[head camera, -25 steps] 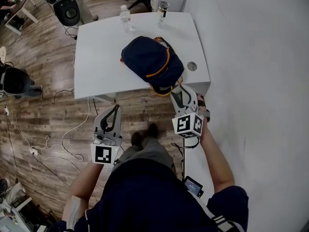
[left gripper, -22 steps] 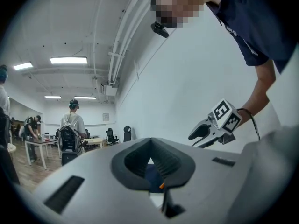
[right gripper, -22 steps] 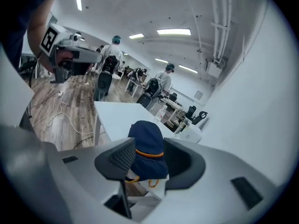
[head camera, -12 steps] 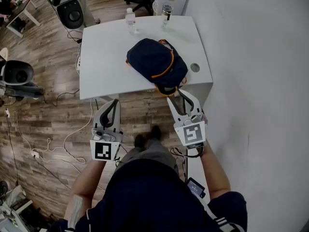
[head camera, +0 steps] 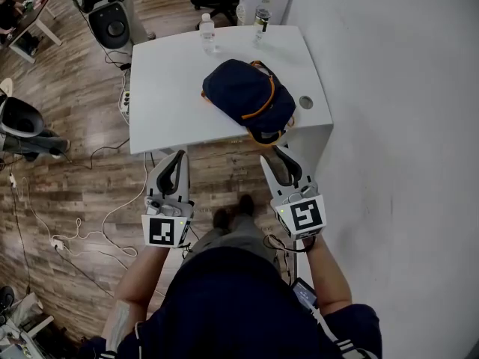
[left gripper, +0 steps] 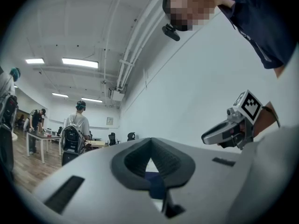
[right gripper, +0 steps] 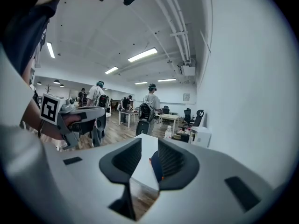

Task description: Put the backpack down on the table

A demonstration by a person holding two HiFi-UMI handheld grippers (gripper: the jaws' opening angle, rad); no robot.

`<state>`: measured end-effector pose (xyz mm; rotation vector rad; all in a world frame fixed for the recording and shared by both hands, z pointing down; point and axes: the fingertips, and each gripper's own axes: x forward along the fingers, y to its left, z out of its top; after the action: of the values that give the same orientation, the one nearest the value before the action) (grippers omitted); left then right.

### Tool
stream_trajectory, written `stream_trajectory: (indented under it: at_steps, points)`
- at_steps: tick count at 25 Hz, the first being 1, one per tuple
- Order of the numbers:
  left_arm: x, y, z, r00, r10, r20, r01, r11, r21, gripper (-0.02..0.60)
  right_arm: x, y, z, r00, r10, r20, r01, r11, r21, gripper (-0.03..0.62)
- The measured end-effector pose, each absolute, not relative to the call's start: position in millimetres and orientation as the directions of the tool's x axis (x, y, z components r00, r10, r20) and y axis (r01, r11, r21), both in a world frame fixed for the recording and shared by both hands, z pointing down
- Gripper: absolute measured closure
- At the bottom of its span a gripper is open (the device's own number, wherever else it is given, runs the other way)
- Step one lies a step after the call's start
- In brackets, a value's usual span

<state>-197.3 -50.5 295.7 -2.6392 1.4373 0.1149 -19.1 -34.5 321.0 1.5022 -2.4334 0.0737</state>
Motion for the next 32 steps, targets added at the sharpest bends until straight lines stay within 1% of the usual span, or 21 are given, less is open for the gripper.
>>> stream_trajectory:
  at_steps: [1,2,11,13,18,22,27,32]
  points:
    - [-198.4,-50.8,294.8,0.539,-0.832,-0.134,-0.842,-0.534,-0.077,0.578,-18.6,-32.2,322.8,-0.418,-0.872,0.254,-0.887,0.452,0.096,0.5]
    - [-199.6,-51.7,294.0,0.535,-0.833,-0.138,-0.845,-0.53,-0.073,0.578,-18.2,-30.9,323.7,-0.417,-0.875,0.246,-0.89,0.448,0.084,0.508]
    - [-201.6,-54.0,295.7,0.501,-0.854,-0.141,-0.865,-0.501,-0.038,0.578,-13.6,-22.7,326.9,-0.389,-0.895,0.218,-0.918,0.395,-0.02,0.516]
    - [-202.0,-53.5,298.1,0.492,-0.86,-0.134,-0.87,-0.491,-0.041,0.578,-10.2,-22.1,330.4,-0.38,-0.899,0.218,-0.923,0.384,-0.022,0.528]
    - [-206.0,-54.2,301.9,0.46,-0.879,-0.127,-0.888,-0.459,-0.035,0.578,-2.5,-22.1,338.1,-0.347,-0.908,0.234,-0.935,0.356,-0.005,0.523]
    - [-209.1,-53.2,303.3,0.44,-0.891,-0.115,-0.898,-0.44,-0.026,0.578,5.4,-24.7,341.0,-0.315,-0.919,0.236,-0.943,0.331,0.028,0.539]
    - [-211.2,-50.6,311.1,0.421,-0.901,-0.104,-0.907,-0.421,-0.029,0.578,21.1,-26.2,352.1,-0.266,-0.93,0.254,-0.959,0.282,0.03,0.581]
    - [-210.2,-47.6,316.7,0.414,-0.905,-0.095,-0.91,-0.414,-0.021,0.578,25.0,-25.4,354.9,-0.247,-0.935,0.252,-0.963,0.266,0.042,0.589]
